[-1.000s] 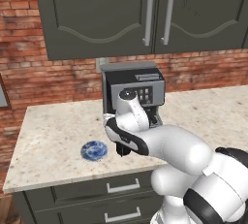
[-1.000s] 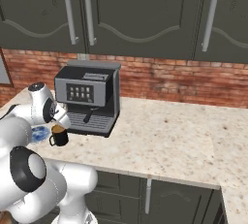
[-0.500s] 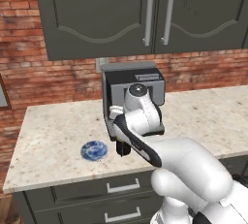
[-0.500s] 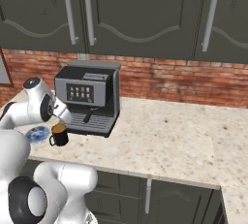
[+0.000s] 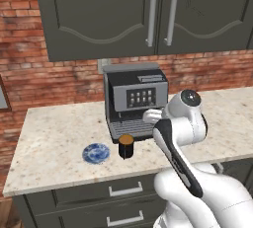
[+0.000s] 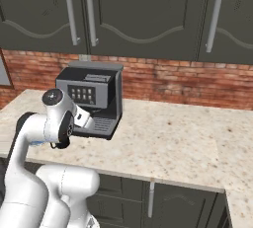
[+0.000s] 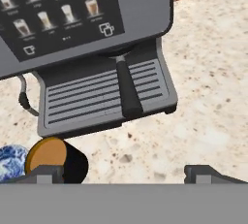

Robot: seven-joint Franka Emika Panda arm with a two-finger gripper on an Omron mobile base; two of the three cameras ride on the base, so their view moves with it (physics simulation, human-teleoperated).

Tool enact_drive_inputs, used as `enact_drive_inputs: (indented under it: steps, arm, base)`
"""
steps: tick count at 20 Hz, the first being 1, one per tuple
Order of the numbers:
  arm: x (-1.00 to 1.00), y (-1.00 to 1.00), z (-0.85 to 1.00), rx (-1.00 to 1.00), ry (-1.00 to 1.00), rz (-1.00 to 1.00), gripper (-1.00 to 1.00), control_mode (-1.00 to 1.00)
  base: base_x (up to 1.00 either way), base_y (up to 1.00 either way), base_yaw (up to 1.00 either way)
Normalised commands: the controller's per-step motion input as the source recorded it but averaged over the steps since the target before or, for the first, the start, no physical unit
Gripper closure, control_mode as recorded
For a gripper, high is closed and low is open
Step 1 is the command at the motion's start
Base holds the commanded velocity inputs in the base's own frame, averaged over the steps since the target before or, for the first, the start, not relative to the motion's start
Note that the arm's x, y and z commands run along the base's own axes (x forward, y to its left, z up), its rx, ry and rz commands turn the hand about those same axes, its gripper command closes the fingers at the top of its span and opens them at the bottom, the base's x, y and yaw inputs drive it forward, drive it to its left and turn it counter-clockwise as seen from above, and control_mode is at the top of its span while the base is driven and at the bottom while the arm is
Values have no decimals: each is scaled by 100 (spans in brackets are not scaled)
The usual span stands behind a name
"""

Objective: Take a sugar cube from the saucer and place it inside the coffee. Then, grab milk from the fridge and place it next to the coffee on the counter to sweeten the coffee.

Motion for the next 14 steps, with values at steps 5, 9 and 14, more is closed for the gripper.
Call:
enact_drive_inputs:
  steps: [5,9,14]
  arm:
    - [-15,-47,19,1,-6,2,-100,-100]
    - [0,0,0,0,0,0,-100,-100]
    - [0,0,0,0,0,0,-100,-100]
  base:
    - [0,0,0]
    - [0,0,0]
    - [0,0,0]
